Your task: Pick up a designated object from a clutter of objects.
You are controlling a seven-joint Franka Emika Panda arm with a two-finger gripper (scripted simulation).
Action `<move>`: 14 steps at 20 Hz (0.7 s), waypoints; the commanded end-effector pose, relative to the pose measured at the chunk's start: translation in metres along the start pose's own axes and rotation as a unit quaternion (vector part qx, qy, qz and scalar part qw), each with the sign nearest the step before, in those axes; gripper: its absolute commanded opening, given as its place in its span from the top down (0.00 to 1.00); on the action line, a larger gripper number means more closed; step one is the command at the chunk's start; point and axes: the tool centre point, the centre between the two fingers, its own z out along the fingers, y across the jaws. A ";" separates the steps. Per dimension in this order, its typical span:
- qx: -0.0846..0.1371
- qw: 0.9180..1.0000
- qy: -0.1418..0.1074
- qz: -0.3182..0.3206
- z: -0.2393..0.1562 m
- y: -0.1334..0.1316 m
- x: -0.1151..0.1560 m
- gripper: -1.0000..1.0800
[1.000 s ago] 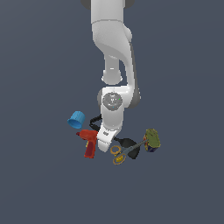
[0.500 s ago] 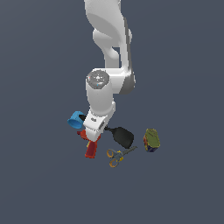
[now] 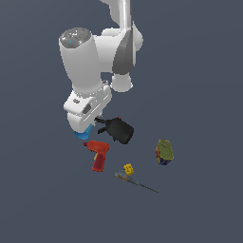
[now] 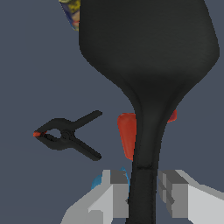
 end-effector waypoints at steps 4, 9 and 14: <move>0.000 1.000 0.001 0.000 -0.057 0.004 -0.032 1.00; -0.001 1.000 0.001 0.000 -0.099 0.008 -0.056 1.00; -0.001 1.000 0.000 0.000 -0.128 0.012 -0.072 1.00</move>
